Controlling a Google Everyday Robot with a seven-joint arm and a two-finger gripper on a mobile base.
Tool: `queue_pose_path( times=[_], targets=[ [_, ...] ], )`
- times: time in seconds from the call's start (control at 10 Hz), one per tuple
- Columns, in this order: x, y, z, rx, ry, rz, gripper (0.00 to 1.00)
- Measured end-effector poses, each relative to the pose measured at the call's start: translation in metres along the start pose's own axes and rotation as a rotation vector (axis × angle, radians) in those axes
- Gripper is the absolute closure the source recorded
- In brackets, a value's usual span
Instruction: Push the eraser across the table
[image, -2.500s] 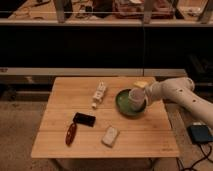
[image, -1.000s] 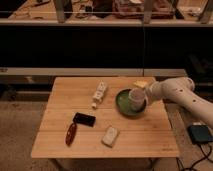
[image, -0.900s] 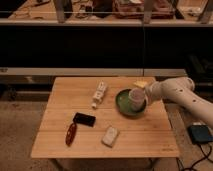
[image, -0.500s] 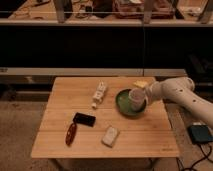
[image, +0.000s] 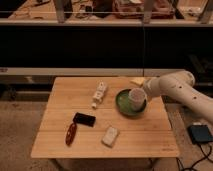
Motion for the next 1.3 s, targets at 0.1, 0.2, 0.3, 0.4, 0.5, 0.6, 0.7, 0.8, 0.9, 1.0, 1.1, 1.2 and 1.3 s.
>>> queue_pose_path(
  times=[0.1,0.2,0.3,0.4,0.5,0.6,0.7,0.8,0.9,1.0,1.1,1.2,1.3],
  targets=[
    [-0.021,-0.029,-0.023,-0.004,-0.004,-0.093,0.2],
    [-0.039,-0.049,-0.036,-0.008,-0.012,-0.161,0.2],
    [-0.05,-0.061,-0.047,-0.014,-0.014,-0.206,0.2],
    [-0.055,-0.065,-0.051,-0.017,-0.013,-0.227,0.2],
    [-0.055,-0.065,-0.051,-0.019,-0.015,-0.228,0.2],
    [-0.056,-0.064,-0.05,-0.02,-0.019,-0.23,0.2],
    [-0.073,-0.064,-0.041,-0.016,-0.071,-0.234,0.23],
    [-0.104,-0.066,-0.026,-0.005,-0.156,-0.241,0.3],
    [-0.135,-0.067,-0.012,0.004,-0.237,-0.248,0.38],
    [-0.179,-0.064,0.007,0.007,-0.35,-0.261,0.51],
    [-0.201,-0.06,0.019,0.0,-0.403,-0.271,0.58],
    [-0.219,-0.053,0.034,-0.017,-0.451,-0.285,0.67],
    [-0.227,-0.043,0.053,-0.046,-0.477,-0.289,0.76]
  ],
)
